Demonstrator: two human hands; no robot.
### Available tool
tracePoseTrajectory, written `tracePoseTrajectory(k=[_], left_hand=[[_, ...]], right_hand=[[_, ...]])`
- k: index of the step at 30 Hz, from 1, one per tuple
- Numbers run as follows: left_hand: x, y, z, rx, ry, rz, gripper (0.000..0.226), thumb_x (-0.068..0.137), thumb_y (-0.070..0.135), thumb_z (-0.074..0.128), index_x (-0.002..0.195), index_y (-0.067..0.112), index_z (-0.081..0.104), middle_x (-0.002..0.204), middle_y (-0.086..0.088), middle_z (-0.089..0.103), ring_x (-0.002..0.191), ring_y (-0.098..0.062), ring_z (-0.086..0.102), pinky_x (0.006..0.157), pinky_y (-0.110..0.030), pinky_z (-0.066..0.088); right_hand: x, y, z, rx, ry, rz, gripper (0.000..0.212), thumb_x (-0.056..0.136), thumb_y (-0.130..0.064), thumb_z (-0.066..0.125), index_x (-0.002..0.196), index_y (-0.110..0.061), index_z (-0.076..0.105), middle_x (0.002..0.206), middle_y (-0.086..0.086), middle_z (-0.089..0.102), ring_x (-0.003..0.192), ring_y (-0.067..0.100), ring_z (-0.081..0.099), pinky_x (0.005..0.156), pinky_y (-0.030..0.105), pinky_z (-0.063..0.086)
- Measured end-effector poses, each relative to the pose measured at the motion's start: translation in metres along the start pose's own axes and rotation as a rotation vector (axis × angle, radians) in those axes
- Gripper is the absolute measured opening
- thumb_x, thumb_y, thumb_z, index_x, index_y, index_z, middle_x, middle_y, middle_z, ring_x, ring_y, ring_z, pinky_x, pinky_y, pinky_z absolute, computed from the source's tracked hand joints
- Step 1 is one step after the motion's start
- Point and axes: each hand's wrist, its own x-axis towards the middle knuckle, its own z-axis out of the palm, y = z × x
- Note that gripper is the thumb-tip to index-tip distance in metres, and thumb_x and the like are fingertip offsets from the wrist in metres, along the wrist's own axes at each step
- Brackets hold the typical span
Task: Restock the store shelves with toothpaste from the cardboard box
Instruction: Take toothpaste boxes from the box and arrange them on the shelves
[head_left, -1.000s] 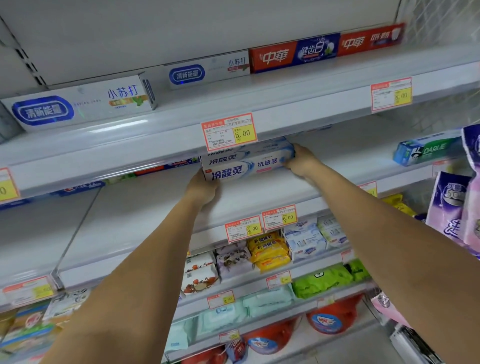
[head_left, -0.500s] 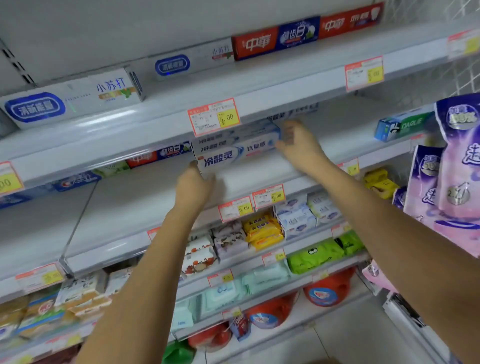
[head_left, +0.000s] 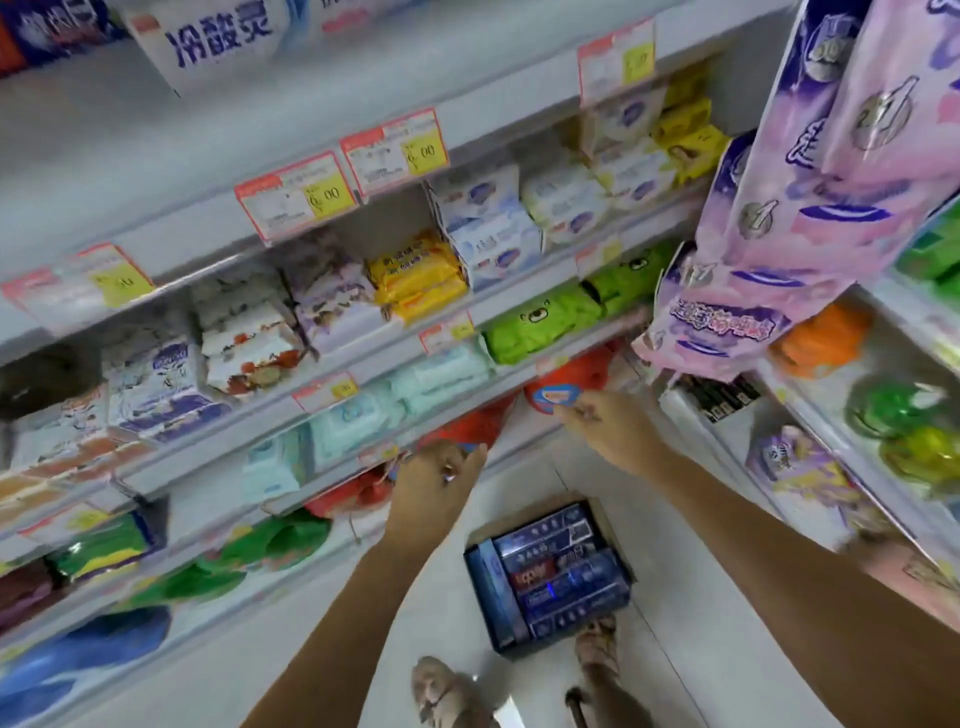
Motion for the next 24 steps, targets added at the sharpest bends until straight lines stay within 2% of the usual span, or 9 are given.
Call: tracePoseTrajectory(k=[2, 5, 8, 10, 12, 15, 17, 20, 24], left_hand=[[-0.004, -0.036, 0.033, -0.008, -0.068, -0.168, 0.029, 0.085, 0.031, 0.068, 0.062, 0.025, 0.052, 0.067, 0.011, 0.057, 0.065, -0.005, 0.056, 0.064, -0.022, 0.039], [-0.016, -0.086, 0.08, 0.027, -0.15, -0.35, 0.011, 0.085, 0.022, 0.069, 0.085, 0.017, 0.061, 0.082, 0.011, 0.058, 0.086, -0.016, 0.062, 0.075, -0.021, 0.041], [-0.03, -0.13, 0.123, 0.075, -0.221, -0.459, 0.013, 0.087, 0.02, 0.065, 0.084, 0.008, 0.061, 0.088, -0.002, 0.06, 0.084, -0.018, 0.058, 0.065, -0.02, 0.037], [-0.036, -0.155, 0.15, 0.075, -0.255, -0.54, 0.017, 0.087, 0.019, 0.064, 0.088, 0.002, 0.063, 0.084, -0.001, 0.058, 0.082, -0.018, 0.057, 0.067, -0.019, 0.04], [-0.04, -0.182, 0.18, 0.082, -0.311, -0.623, 0.014, 0.086, 0.023, 0.065, 0.083, 0.01, 0.062, 0.082, 0.002, 0.058, 0.085, -0.021, 0.06, 0.074, -0.028, 0.045], [-0.045, -0.22, 0.23, 0.053, -0.408, -0.726, 0.019, 0.085, 0.024, 0.068, 0.073, 0.023, 0.053, 0.094, -0.004, 0.062, 0.076, -0.019, 0.059, 0.067, -0.026, 0.046], [-0.05, -0.244, 0.264, 0.088, -0.496, -0.738, 0.013, 0.084, 0.024, 0.068, 0.088, 0.02, 0.058, 0.108, -0.005, 0.062, 0.083, -0.016, 0.058, 0.067, -0.022, 0.042], [-0.055, -0.272, 0.308, 0.122, -0.583, -0.795, 0.049, 0.081, 0.026, 0.072, 0.12, 0.01, 0.048, 0.122, -0.007, 0.053, 0.104, -0.02, 0.055, 0.071, -0.02, 0.037], [-0.072, -0.298, 0.348, 0.018, -0.563, -0.879, 0.081, 0.064, 0.029, 0.086, 0.128, 0.012, 0.04, 0.121, -0.01, 0.055, 0.106, -0.026, 0.058, 0.081, -0.03, 0.051]], right_hand=[[-0.005, 0.045, 0.029, -0.029, -0.093, 0.139, 0.02, 0.089, -0.026, 0.063, 0.077, -0.01, 0.056, 0.071, 0.002, 0.054, 0.076, 0.024, 0.055, 0.067, 0.031, 0.036], [-0.008, 0.113, 0.073, -0.097, -0.211, 0.26, 0.011, 0.087, -0.014, 0.058, 0.091, -0.005, 0.055, 0.086, 0.013, 0.06, 0.09, 0.031, 0.056, 0.074, 0.031, 0.038], [-0.014, 0.166, 0.112, -0.135, -0.318, 0.33, 0.003, 0.087, -0.011, 0.056, 0.087, -0.009, 0.053, 0.084, 0.009, 0.058, 0.095, 0.033, 0.057, 0.065, 0.029, 0.038], [-0.018, 0.194, 0.135, -0.135, -0.349, 0.395, 0.005, 0.087, -0.011, 0.058, 0.089, -0.01, 0.053, 0.087, 0.007, 0.058, 0.093, 0.031, 0.061, 0.061, 0.024, 0.04], [-0.02, 0.221, 0.157, -0.128, -0.391, 0.453, 0.023, 0.087, -0.011, 0.061, 0.107, -0.004, 0.053, 0.098, 0.012, 0.062, 0.093, 0.028, 0.062, 0.074, 0.031, 0.05], [-0.02, 0.262, 0.189, -0.132, -0.446, 0.493, 0.023, 0.087, -0.017, 0.063, 0.1, -0.011, 0.045, 0.097, 0.009, 0.063, 0.087, 0.022, 0.062, 0.077, 0.036, 0.054], [-0.021, 0.29, 0.208, -0.13, -0.466, 0.524, 0.027, 0.087, -0.021, 0.063, 0.104, -0.01, 0.046, 0.099, 0.008, 0.062, 0.088, 0.021, 0.063, 0.077, 0.035, 0.054], [-0.023, 0.318, 0.231, -0.149, -0.49, 0.578, 0.033, 0.088, -0.017, 0.062, 0.115, -0.005, 0.048, 0.109, 0.01, 0.063, 0.096, 0.024, 0.063, 0.078, 0.03, 0.05], [-0.018, 0.335, 0.26, -0.204, -0.537, 0.544, 0.023, 0.096, -0.012, 0.048, 0.113, 0.001, 0.056, 0.115, 0.013, 0.062, 0.098, 0.025, 0.062, 0.071, 0.016, 0.049]])
